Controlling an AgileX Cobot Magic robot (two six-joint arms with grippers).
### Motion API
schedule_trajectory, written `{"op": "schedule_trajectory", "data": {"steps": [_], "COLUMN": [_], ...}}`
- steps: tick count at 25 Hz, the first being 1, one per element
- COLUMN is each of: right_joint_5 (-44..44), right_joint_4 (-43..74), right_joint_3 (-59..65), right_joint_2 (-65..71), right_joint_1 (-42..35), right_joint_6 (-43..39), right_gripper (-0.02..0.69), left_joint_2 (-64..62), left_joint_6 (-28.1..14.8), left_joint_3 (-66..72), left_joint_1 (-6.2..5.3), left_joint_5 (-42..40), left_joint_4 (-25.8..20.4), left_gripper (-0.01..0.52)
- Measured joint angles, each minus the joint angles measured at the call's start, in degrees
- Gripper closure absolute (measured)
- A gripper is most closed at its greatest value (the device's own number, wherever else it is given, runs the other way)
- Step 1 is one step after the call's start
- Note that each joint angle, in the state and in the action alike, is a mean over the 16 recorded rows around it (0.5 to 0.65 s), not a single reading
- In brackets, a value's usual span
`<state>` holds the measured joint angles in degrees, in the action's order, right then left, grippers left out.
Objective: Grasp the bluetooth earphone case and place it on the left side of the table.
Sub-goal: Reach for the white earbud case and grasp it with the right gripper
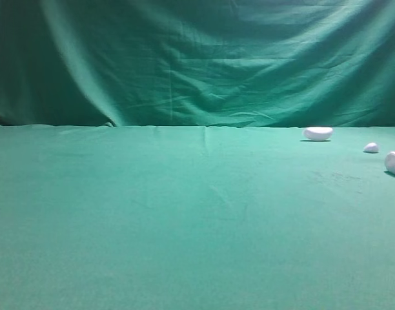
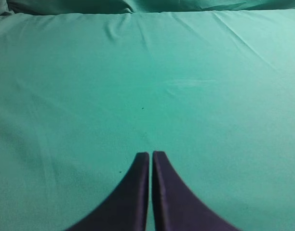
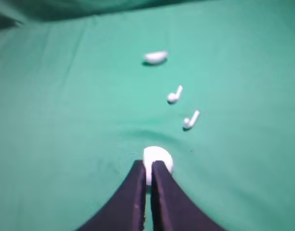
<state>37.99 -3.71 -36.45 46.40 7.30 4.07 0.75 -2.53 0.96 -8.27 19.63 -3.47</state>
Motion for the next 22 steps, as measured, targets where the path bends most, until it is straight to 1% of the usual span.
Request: {"op": "schedule_trajectory", "data": {"steps": [5, 8, 11, 15, 20, 22], "right_joint_5": [1.22, 2.21, 3.22, 4.29, 4.87, 5.02], "right_joint_4": [4.76, 7.45, 9.80, 11.87, 13.13, 13.57], "right_joint_3": [-3.25, -5.55, -8.00, -11.12, -14.66, -16.01], "right_joint_2": [11.90, 18.85, 25.44, 33.14, 41.26, 44.04], "right_joint_1": [3.78, 6.05, 7.92, 8.80, 8.84, 8.84], "right_joint_6": [-2.85, -6.38, -10.52, -15.49, -18.68, -19.21], "right_gripper": [0.652, 0.606, 0.520, 0.375, 0.198, 0.146], "left_joint_2": [0.00, 0.00, 0.00, 0.00, 0.00, 0.00], "left_joint_6": [0.00, 0.00, 0.00, 0.00, 0.00, 0.00], "left_joint_3": [0.00, 0.00, 0.00, 0.00, 0.00, 0.00], "left_joint_1": [0.00, 0.00, 0.00, 0.00, 0.00, 0.00], "left_joint_5": [0.00, 0.00, 0.00, 0.00, 0.00, 0.00], "left_joint_4": [0.00, 0.00, 0.00, 0.00, 0.00, 0.00], "left_gripper": [0.514, 0.514, 0.514, 0.514, 0.514, 0.514]}}
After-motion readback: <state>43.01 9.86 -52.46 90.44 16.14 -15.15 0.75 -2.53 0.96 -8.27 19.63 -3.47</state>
